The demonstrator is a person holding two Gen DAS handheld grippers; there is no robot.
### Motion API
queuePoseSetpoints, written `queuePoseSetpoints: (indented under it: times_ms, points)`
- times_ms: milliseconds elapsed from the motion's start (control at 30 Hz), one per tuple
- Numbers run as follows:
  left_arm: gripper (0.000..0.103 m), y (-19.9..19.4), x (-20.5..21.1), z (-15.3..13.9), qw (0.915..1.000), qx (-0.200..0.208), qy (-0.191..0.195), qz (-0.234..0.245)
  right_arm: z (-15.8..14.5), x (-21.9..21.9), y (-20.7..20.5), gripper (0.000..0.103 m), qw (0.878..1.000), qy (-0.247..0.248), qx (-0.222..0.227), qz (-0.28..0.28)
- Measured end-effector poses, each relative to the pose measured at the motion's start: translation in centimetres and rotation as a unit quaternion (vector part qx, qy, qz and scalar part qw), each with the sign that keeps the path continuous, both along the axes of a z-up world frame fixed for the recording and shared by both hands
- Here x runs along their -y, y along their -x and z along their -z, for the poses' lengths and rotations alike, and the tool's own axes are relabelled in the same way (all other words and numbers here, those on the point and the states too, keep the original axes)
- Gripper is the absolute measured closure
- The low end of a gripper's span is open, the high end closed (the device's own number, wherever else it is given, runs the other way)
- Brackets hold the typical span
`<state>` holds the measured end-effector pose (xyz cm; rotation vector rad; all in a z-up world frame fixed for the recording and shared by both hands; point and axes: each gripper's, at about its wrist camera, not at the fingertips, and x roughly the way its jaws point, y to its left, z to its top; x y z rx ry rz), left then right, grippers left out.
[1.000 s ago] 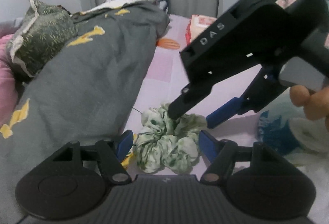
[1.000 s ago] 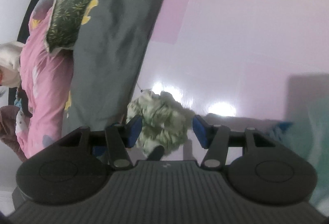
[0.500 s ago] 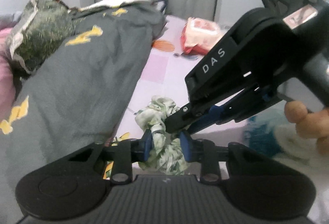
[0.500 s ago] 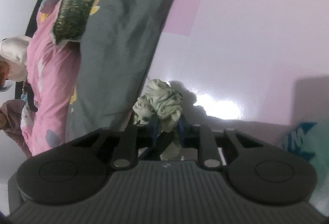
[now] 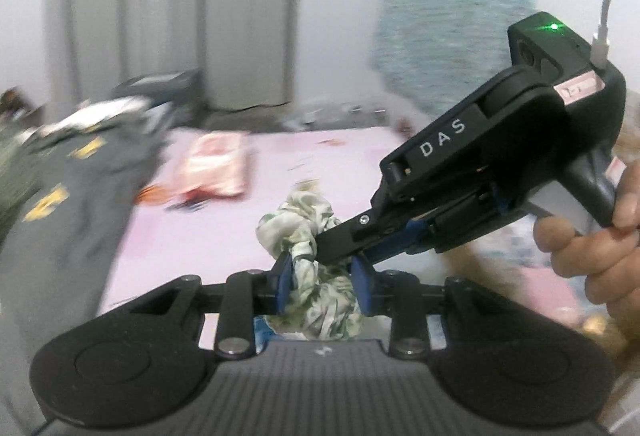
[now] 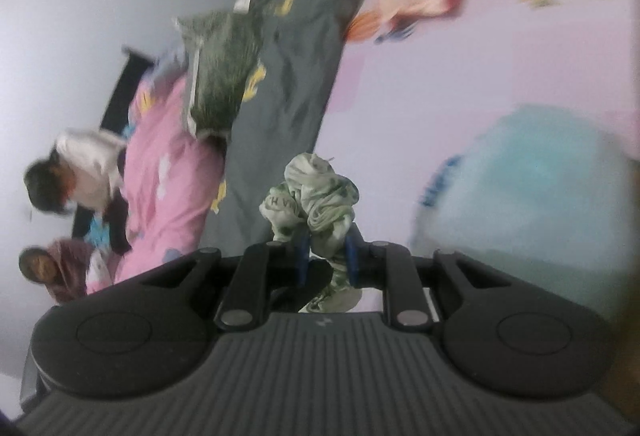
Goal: Organize soft objects
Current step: 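Lift the scrunchie with the right gripper and carry it to the box, then lower the scrunchie into the box and open the right gripper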
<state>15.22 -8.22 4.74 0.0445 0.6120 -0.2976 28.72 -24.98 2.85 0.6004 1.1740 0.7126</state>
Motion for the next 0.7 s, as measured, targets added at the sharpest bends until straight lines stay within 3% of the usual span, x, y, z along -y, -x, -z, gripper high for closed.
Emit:
queuePoseSetpoints:
  times_ms: [167, 367, 533, 700]
  points:
    - [0.068, 2.2, 7.3, -1.2, 0.9957, 0.022, 0.003, 0.090, -2.3, 9.8, 5.3, 0.086, 0.997, -0.001, 0.027, 0.076]
    - [0.068, 4.7, 14.5, -1.0, 0.9840, 0.018, 0.009, 0.177, -3.0, 19.2, 12.1, 0.086, 0.987, 0.004, 0.037, 0.159]
    - [0.068, 5.6, 18.0, 0.5, 0.9754, -0.009, 0.003, 0.220, -1.4, 23.6, 16.3, 0.085, 0.979, 0.003, 0.020, 0.203]
    - [0.068, 4.8, 19.3, 2.6, 0.9740, -0.043, -0.015, 0.222, 1.2, 25.0, 17.4, 0.085, 0.976, -0.006, -0.001, 0.216]
